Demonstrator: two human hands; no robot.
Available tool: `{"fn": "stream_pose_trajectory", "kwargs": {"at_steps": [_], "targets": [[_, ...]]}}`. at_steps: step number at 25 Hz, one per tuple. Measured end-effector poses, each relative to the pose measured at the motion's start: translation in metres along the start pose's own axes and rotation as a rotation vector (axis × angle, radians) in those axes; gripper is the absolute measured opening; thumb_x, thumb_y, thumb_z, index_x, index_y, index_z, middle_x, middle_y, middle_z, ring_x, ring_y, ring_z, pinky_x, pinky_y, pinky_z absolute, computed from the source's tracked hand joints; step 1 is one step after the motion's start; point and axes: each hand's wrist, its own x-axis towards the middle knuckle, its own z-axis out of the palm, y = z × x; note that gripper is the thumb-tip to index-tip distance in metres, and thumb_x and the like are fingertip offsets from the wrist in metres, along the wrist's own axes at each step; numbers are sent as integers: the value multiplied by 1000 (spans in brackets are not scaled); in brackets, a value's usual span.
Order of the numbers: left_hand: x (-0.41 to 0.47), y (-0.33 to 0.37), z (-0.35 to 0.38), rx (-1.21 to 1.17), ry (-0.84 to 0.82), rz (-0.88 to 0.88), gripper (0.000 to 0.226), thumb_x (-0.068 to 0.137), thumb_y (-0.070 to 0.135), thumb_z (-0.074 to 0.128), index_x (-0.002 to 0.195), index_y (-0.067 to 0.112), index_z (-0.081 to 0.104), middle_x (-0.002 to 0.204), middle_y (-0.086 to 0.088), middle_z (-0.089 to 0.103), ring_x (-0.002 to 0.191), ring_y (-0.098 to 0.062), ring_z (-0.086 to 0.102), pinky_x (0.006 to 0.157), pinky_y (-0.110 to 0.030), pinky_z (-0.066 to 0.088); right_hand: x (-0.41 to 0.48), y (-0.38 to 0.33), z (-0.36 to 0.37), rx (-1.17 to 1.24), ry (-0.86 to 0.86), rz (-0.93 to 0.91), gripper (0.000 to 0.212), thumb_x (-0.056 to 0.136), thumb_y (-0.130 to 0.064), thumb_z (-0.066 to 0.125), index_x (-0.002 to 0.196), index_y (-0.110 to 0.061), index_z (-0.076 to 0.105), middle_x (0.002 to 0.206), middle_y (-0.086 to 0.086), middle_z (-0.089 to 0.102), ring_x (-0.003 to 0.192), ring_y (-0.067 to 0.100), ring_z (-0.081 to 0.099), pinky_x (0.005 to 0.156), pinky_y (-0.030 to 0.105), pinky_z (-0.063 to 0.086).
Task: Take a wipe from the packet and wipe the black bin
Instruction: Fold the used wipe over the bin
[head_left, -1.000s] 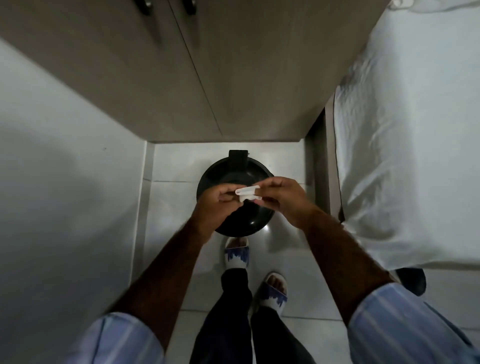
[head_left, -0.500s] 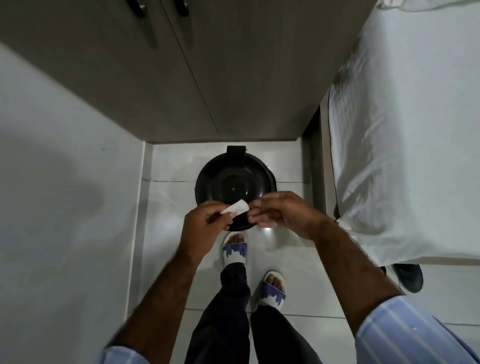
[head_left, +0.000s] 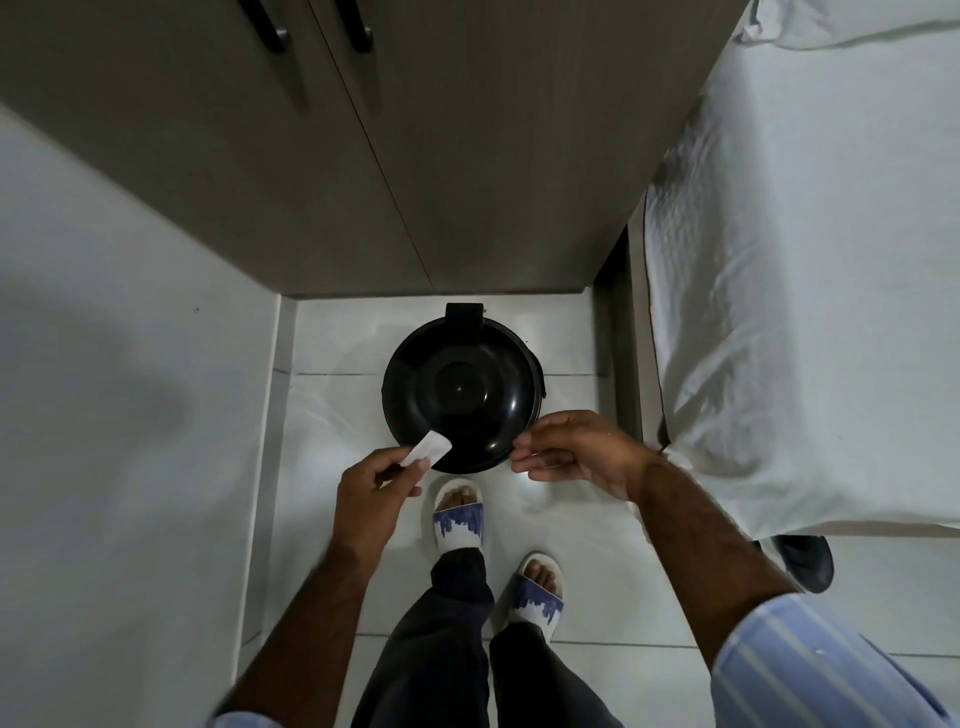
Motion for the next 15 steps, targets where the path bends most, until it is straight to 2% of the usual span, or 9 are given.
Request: {"fn": "stream_pose_trajectory", "kwargs": {"at_steps": [3, 7, 12, 14, 15], "targets": [[9, 5, 0, -6, -4, -13, 24, 89, 27, 72, 112, 20, 68, 105, 3, 72, 91, -18, 73, 85, -32, 60, 6, -9, 5, -21, -13, 1, 28, 89, -12, 74, 113, 3, 71, 109, 19, 78, 104, 32, 76, 84, 34, 62], [20, -2, -1, -19, -39, -23, 15, 90, 22, 72, 104, 19, 71, 97, 6, 75, 90, -20, 74, 77, -27, 62, 17, -8, 3, -25, -8, 8, 29, 89, -13, 75, 113, 3, 71, 109, 19, 78, 103, 32, 76, 86, 35, 62], [41, -27, 0, -12, -101, -69, 12, 86, 17, 75, 98, 15, 74, 89, -3, 78, 83, -24, 74, 78, -36, 63, 33, 4, -5, -40, -22, 111, 22, 88, -10, 75, 108, -3, 74, 108, 19, 78, 104, 32, 75, 94, 41, 60], [43, -34, -3, -59, -187, -101, 14, 84, 10, 76, 98, 10, 73, 91, -8, 78, 82, -24, 73, 75, -33, 62, 38, 13, -6, -74, -50, 192, 24, 88, -10, 75, 110, 0, 73, 109, 21, 77, 105, 33, 75, 97, 42, 58], [42, -38, -6, -79, -295, -152, 16, 84, 7, 76, 100, 6, 72, 94, -13, 77, 83, -25, 72, 74, -30, 62, 40, 18, -6, -115, -80, 243, 27, 88, -11, 75, 112, 2, 72, 111, 22, 77, 106, 34, 74, 98, 43, 57]]}}
